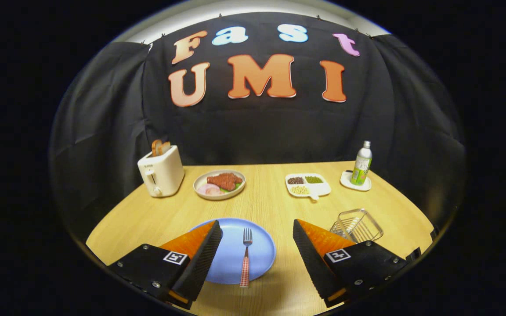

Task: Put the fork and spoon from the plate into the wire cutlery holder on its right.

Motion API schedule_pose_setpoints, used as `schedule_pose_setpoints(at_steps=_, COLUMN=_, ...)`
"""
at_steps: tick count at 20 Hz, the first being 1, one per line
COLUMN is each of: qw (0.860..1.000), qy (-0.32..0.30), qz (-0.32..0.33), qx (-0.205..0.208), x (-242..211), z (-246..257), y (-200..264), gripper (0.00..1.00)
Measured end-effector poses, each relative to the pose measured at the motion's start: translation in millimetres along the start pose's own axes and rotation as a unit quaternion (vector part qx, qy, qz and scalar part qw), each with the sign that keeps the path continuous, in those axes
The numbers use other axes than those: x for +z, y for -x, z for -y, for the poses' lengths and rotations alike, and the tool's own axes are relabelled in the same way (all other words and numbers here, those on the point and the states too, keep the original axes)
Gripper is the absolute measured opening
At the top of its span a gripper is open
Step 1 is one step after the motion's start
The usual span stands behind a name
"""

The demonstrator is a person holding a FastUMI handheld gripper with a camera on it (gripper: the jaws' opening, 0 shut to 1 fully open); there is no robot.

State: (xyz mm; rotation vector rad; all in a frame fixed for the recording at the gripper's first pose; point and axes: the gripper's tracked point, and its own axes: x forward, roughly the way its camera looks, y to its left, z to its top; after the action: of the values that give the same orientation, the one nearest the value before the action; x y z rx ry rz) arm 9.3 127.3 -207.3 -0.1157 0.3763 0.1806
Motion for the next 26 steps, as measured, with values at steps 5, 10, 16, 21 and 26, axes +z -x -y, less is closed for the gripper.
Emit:
schedule_pose_setpoints(at_steps=5, qw=0.998, qy=0.023, qz=-0.061, qx=0.007, x=-55.8, z=-12.6, y=-28.5, gripper=0.99)
schedule_pose_setpoints(at_steps=10, qw=0.995, qy=0.05, qz=-0.092, qx=0.004, x=-76.5, z=-15.3, y=-40.6, gripper=0.92)
schedule_pose_setpoints(at_steps=16, qw=0.99, qy=0.06, qz=-0.127, qx=0.001, x=-96.8, z=-19.3, y=-48.2, gripper=0.62)
schedule_pose_setpoints(at_steps=21, qw=0.988, qy=0.044, qz=-0.148, qx=-0.008, x=-107.6, z=-18.4, y=-53.6, gripper=0.35)
schedule_pose_setpoints(at_steps=26, qw=0.987, qy=0.038, qz=-0.153, qx=-0.016, x=-107.9, z=-15.4, y=-55.7, gripper=0.13)
